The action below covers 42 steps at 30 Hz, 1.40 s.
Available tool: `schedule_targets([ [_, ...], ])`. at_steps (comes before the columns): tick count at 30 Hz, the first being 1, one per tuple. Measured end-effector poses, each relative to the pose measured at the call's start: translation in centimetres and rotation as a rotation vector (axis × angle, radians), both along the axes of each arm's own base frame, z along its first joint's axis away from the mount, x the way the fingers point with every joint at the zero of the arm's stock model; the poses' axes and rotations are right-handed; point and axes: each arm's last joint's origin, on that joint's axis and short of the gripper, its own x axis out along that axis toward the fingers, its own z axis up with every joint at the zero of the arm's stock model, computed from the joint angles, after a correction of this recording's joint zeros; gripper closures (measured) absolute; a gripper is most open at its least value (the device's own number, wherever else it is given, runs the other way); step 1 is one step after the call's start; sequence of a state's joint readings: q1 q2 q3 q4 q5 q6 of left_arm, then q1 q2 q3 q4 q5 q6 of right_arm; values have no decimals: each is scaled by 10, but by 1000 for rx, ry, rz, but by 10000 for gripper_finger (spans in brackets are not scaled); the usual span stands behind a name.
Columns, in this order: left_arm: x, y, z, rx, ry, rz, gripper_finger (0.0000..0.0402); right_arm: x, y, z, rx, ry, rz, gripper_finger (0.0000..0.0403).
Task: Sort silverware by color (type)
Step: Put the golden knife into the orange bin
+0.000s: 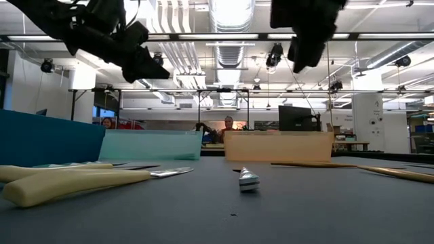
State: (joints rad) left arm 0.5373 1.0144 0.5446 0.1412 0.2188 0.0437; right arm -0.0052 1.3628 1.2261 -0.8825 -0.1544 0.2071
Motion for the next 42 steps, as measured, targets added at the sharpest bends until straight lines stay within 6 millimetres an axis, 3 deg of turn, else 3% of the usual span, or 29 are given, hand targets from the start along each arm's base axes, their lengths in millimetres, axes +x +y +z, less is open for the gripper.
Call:
schedule_targets([
  [8,1,1,0,12,-8,-2,361,-7,17,-18,-147,61,32,384],
  [20,2,1,3,25,-29,-2,361,-8,23,-43,-170,40,41,270],
  [29,2,1,3,36,-27,-5,361,-5,22,-79,-166,17,23,270],
  [36,2,1,3,41,-29,-5,361,10,22,-120,-217,179,18,266],
  [42,2,1,3,45,-28,-6,361,19,16,-141,-231,309,1,267],
])
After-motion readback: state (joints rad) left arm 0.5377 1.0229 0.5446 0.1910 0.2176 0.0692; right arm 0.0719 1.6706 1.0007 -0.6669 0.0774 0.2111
